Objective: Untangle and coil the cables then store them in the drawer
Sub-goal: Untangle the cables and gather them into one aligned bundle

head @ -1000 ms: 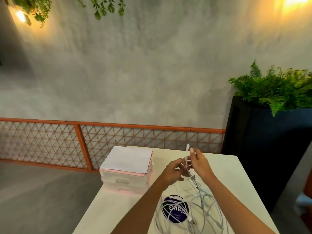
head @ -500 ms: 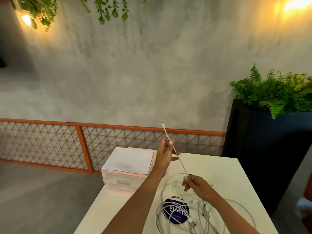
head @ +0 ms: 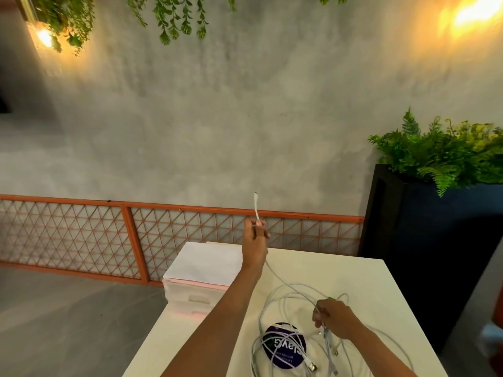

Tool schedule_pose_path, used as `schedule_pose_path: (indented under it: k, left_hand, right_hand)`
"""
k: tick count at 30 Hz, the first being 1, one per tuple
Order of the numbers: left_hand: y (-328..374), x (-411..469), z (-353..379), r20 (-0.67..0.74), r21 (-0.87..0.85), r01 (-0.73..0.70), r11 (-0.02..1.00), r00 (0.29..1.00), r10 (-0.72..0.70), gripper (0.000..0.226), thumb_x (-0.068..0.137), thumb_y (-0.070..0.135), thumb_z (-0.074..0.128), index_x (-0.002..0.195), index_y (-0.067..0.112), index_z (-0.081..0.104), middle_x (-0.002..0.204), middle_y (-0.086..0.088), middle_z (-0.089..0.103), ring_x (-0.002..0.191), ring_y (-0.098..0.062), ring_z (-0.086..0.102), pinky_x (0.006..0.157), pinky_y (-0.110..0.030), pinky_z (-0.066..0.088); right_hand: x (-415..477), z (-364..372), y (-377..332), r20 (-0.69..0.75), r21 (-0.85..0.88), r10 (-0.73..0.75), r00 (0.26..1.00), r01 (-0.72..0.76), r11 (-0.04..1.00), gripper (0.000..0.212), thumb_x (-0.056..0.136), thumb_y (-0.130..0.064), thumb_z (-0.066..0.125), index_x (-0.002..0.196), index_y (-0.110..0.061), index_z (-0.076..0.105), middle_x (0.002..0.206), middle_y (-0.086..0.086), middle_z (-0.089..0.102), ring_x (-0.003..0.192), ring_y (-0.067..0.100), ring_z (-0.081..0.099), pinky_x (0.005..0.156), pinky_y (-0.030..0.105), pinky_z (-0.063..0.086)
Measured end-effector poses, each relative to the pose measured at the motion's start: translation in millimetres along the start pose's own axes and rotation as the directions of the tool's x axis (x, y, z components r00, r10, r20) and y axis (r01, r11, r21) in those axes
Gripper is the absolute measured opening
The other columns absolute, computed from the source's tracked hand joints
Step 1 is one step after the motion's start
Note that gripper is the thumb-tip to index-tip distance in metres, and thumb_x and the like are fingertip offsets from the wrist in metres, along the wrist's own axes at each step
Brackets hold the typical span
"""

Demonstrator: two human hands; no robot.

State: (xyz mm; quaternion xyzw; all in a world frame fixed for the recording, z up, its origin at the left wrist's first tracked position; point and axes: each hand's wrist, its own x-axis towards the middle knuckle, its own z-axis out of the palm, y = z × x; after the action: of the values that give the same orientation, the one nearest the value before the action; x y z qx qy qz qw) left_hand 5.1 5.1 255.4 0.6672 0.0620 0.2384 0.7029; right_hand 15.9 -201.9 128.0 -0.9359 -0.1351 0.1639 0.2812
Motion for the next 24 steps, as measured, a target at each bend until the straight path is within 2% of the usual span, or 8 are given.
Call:
schedule_pose_path:
  k: [2,5,8,11,14,17,20,24]
  left_hand:
    - [-4.7,0.9,-2.3,0.029,0.084,0.009,0.996,1.000,-0.012,0.022,0.104,0.020,0.034,0.090,0.015,0.050,0.067,0.000,0.051,0.049,0.001,0.044,0.046,-0.012,0.033]
    - [-12.7,-0.2,-5.8,0.080,0.180,0.024,0.983,0.996,-0.039,0.025,0.104,0.020,0.033,0.098,0.008,0.053,0.068,0.001,0.055,0.047,0.005,0.049,0.050,-0.011,0.037]
    - [-21.9,-3.4,-7.9,0.126,0.294,0.041,0.955,0.989,-0.081,0.026,0.104,0.021,0.032,0.090,0.016,0.053,0.068,0.004,0.057,0.061,-0.001,0.050,0.056,-0.009,0.037]
    - [-31.9,-7.8,-6.4,0.207,0.372,0.046,0.927,0.969,-0.131,0.028,0.105,0.025,0.028,0.082,0.021,0.045,0.071,0.005,0.060,0.066,-0.007,0.050,0.060,-0.018,0.038]
    - [-37.5,-12.7,-2.6,0.285,0.446,0.060,0.893,0.936,-0.205,0.022,0.105,0.028,0.024,0.093,0.015,0.037,0.089,0.005,0.064,0.083,-0.012,0.056,0.051,-0.013,0.039]
    - [-42.6,-16.0,1.8,0.360,0.499,0.076,0.863,0.888,-0.286,0.028,0.103,0.038,0.023,0.105,0.011,0.031,0.108,0.001,0.062,0.103,-0.013,0.055,0.045,-0.016,0.041]
    - [-42.9,-18.3,0.8,0.445,0.496,0.103,0.862,0.822,-0.355,0.034,0.100,0.043,0.036,0.104,0.011,0.026,0.107,0.000,0.064,0.101,-0.012,0.060,0.042,-0.014,0.040]
    - [-43.2,-22.6,-2.7,0.526,0.510,0.042,0.859,0.776,-0.350,0.034,0.097,0.032,0.052,0.096,0.013,0.024,0.088,0.003,0.067,0.081,-0.008,0.063,0.044,-0.012,0.038]
  right_hand:
    - [-0.2,-5.2,-4.6,-0.018,0.035,-0.021,1.000,0.022,0.999,0.036,0.089,0.000,0.042,0.061,-0.021,0.051,0.068,-0.005,0.063,0.064,0.006,0.064,0.058,0.016,0.044]
    - [3.6,-11.2,-6.4,0.003,0.020,-0.074,0.997,0.074,0.997,0.035,0.092,-0.006,0.047,0.065,-0.025,0.058,0.065,-0.003,0.066,0.059,0.006,0.063,0.063,0.024,0.052]
    - [5.2,-18.2,-9.0,0.013,0.026,-0.105,0.994,0.105,0.994,0.033,0.093,-0.014,0.052,0.066,-0.028,0.061,0.062,-0.003,0.067,0.061,0.011,0.064,0.066,0.028,0.054]
    - [0.4,-27.6,-22.4,0.030,0.027,-0.156,0.987,0.155,0.988,0.033,0.097,-0.017,0.049,0.067,-0.027,0.059,0.061,-0.005,0.066,0.059,0.008,0.063,0.065,0.025,0.053]
    - [-3.3,-35.6,-32.7,0.028,-0.002,-0.194,0.981,0.194,0.981,0.033,0.100,-0.017,0.040,0.071,-0.029,0.050,0.063,-0.008,0.065,0.054,0.002,0.058,0.063,0.019,0.049]
    - [-3.1,-38.4,-34.9,0.020,-0.025,-0.207,0.978,0.208,0.978,0.031,0.102,-0.019,0.032,0.075,-0.031,0.042,0.064,-0.008,0.065,0.056,0.006,0.058,0.064,0.023,0.049]
    - [-0.1,-38.7,-34.7,0.025,0.016,-0.205,0.978,0.205,0.979,0.027,0.102,-0.026,0.028,0.078,-0.031,0.038,0.061,-0.005,0.063,0.058,0.014,0.060,0.063,0.027,0.049]
    - [-0.1,-40.3,-37.1,0.041,0.038,-0.217,0.975,0.216,0.976,0.028,0.103,-0.027,0.026,0.078,-0.031,0.039,0.061,-0.002,0.062,0.062,0.018,0.061,0.065,0.031,0.050]
